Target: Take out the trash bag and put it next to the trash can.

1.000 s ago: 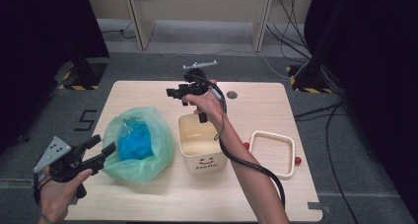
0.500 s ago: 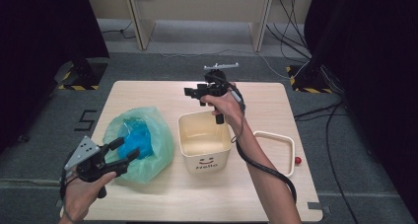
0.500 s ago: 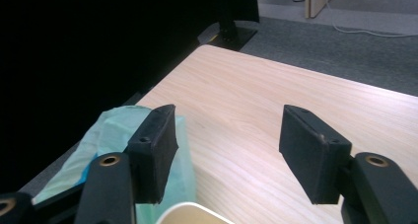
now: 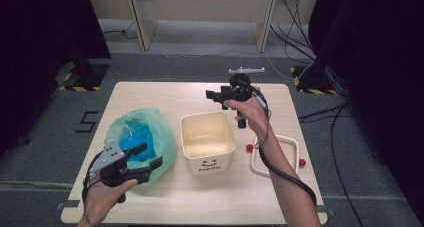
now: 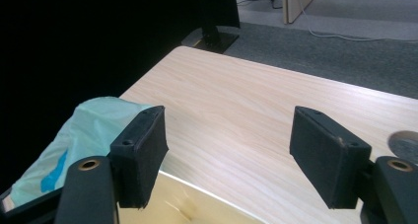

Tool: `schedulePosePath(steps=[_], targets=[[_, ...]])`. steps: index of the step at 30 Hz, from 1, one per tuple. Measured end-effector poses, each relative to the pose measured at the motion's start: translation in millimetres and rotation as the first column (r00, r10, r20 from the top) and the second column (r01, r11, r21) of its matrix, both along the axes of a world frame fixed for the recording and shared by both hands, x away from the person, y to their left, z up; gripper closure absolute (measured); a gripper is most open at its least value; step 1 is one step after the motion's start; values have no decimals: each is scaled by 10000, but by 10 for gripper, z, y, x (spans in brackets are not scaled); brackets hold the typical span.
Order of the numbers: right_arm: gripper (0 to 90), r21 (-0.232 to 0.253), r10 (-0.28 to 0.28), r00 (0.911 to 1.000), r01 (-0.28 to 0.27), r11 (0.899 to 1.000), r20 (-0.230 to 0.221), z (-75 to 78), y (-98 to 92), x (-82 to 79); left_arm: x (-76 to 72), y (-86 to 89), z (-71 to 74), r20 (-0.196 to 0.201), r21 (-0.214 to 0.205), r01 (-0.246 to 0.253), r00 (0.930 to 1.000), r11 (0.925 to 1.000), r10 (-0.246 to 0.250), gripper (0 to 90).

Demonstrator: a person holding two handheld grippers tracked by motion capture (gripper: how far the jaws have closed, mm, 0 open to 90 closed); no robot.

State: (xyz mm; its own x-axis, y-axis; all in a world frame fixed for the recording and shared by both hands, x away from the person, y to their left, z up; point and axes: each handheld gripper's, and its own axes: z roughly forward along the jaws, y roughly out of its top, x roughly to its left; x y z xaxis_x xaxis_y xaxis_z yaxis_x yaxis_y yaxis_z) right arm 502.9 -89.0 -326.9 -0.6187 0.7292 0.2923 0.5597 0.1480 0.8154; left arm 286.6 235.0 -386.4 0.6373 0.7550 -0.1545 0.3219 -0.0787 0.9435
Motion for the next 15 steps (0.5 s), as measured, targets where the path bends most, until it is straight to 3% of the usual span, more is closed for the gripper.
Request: schedulePosePath(steps=[15], targets=[[280, 300, -758, 9971, 758, 9967, -38, -158, -679, -182, -75, -358, -169, -457, -73, 1145, 9923, 9934, -1147, 227]])
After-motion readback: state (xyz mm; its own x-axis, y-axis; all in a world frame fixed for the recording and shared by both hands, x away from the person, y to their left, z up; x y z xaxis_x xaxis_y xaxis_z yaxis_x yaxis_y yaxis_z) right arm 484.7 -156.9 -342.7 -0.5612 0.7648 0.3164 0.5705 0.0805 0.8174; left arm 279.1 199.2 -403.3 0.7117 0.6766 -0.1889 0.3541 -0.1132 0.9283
